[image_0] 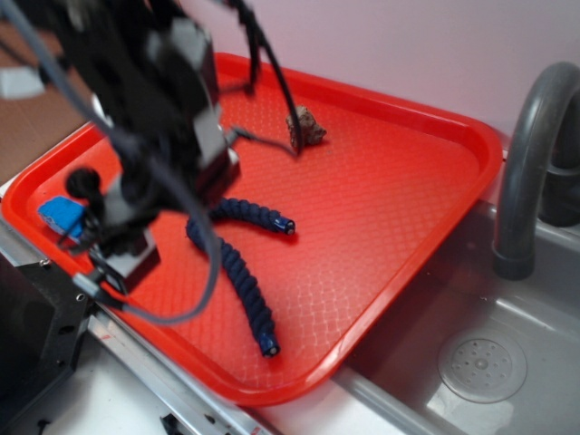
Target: Grab the blue rope.
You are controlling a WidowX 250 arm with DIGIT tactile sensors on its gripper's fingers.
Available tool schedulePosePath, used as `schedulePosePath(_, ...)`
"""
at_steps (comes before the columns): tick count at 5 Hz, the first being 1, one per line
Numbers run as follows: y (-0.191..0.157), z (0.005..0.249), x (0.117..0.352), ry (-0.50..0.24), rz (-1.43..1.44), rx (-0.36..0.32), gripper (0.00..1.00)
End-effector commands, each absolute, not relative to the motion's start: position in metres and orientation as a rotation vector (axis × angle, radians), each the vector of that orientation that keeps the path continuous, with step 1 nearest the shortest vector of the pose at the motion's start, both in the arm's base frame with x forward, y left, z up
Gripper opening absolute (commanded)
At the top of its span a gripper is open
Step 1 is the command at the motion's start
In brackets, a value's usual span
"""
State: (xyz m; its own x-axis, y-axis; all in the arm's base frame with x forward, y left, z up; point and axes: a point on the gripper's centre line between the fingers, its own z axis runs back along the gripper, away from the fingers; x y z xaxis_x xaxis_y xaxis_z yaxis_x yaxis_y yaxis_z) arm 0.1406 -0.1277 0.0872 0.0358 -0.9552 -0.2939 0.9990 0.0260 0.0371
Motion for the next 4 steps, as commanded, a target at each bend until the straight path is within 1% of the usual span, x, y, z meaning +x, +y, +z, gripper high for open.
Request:
schedulePosePath(1, -0.118, 0.053, 0.159, 0.203, -1.982, 0.324, 1.00)
schedulePosePath(2, -0.115, 0.045, 0.162, 0.236, -1.989, 0.312, 1.00)
schedulePosePath(3, -0.114, 0.041, 0.161, 0.228, -1.980, 0.284, 1.00)
schedulePosePath(4, -0.113, 0.042, 0.151, 0.189, -1.943, 0.257, 1.00)
